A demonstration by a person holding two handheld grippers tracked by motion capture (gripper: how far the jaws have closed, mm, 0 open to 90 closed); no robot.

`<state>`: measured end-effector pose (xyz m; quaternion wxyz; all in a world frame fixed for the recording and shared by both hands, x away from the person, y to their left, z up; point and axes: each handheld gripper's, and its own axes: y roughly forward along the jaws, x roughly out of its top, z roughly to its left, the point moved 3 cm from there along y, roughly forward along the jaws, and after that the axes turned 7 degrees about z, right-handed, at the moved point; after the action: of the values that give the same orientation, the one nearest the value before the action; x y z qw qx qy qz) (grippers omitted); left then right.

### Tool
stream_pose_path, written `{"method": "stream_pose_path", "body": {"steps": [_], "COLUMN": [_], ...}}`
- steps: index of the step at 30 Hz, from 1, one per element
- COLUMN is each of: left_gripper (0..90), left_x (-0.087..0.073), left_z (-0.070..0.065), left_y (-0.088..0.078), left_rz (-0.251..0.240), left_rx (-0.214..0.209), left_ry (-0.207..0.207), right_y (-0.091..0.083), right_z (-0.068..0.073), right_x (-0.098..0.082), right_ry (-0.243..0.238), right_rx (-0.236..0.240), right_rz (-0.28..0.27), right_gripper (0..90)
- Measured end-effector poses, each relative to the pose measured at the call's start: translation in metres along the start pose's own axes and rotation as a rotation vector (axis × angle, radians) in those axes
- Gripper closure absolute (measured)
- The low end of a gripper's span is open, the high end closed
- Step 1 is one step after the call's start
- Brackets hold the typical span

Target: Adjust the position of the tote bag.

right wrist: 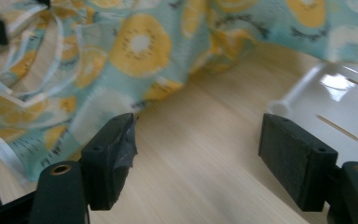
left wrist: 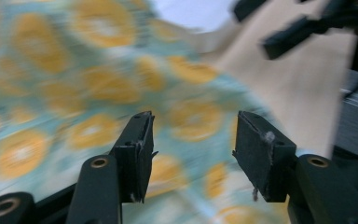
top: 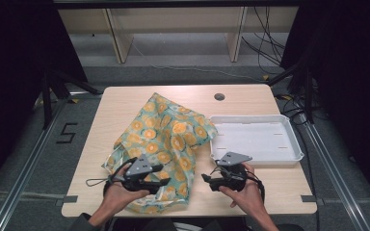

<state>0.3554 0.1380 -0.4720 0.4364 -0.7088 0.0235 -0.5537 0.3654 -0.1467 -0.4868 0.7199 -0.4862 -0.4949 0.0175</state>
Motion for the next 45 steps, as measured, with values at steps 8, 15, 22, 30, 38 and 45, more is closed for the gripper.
{"method": "stream_pose_path", "body": {"steps": [8,15,22,30,38,45], "left_gripper": [38.6,36.0,35.3,35.2,35.0,35.0], "left_x": [-0.023,-0.037,-0.042,-0.045,-0.046,-0.049], "left_z": [0.049,0.068,0.07,0.071,0.068,0.068], "left_y": [-0.021,-0.025,-0.027,-0.025,-0.025,-0.027], "left_rz": [0.002,0.012,0.052,0.048,0.022,0.051], "left_rx": [0.171,0.226,0.231,0.23,0.232,0.221], "left_ry": [-0.155,-0.222,-0.186,-0.189,-0.211,-0.185], "right_y": [0.025,0.042,0.053,0.042,0.019,0.005], "right_z": [0.031,0.04,0.031,0.017,0.001,-0.017], "right_x": [0.017,0.022,0.015,0.013,0.009,0.005], "right_ry": [-0.024,-0.031,-0.063,-0.139,-0.164,-0.16], "right_rx": [0.076,0.04,0.029,0.028,-0.019,-0.057], "right_rz": [0.03,0.083,0.126,0.121,0.095,0.085], "right_gripper": [22.9,23.3,64.8,88.7,89.5,89.6]}}
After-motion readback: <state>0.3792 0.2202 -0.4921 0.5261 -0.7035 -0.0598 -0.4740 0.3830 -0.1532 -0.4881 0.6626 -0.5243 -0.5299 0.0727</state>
